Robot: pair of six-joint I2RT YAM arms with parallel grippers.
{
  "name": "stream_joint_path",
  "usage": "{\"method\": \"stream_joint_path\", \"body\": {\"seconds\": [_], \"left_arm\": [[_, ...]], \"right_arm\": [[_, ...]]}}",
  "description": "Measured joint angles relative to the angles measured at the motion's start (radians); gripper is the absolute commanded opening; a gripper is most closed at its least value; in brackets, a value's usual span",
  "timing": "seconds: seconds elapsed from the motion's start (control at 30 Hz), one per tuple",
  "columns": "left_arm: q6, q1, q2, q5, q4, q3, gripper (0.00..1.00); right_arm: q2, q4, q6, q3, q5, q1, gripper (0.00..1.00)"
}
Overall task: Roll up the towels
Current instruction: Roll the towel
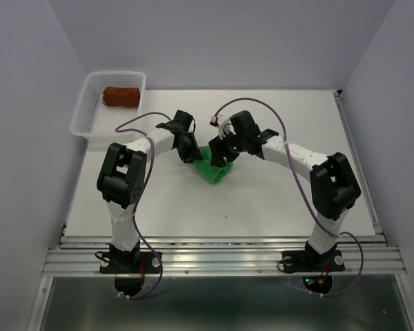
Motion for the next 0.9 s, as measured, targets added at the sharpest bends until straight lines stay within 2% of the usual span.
{"method": "stream_joint_path", "body": {"seconds": [0.23, 0.57, 0.9], "left_arm": [[0.012, -0.006, 0.0, -0.014, -0.115, 0.037, 0.16], [-0.005, -0.008, 0.004, -0.02, -0.255, 0.082, 0.16], [-0.038, -0.009, 0.01, -0.051, -0.323, 0.113, 0.16]], "right_arm": [[-0.13, 0.112, -0.097, -0.112, 0.22, 0.172, 0.69], [-0.124, 0.174, -0.166, -0.138, 0.487, 0.325, 0.71], [-0.045, 0.191, -0.186, -0.153, 0.598, 0.4, 0.72]]}}
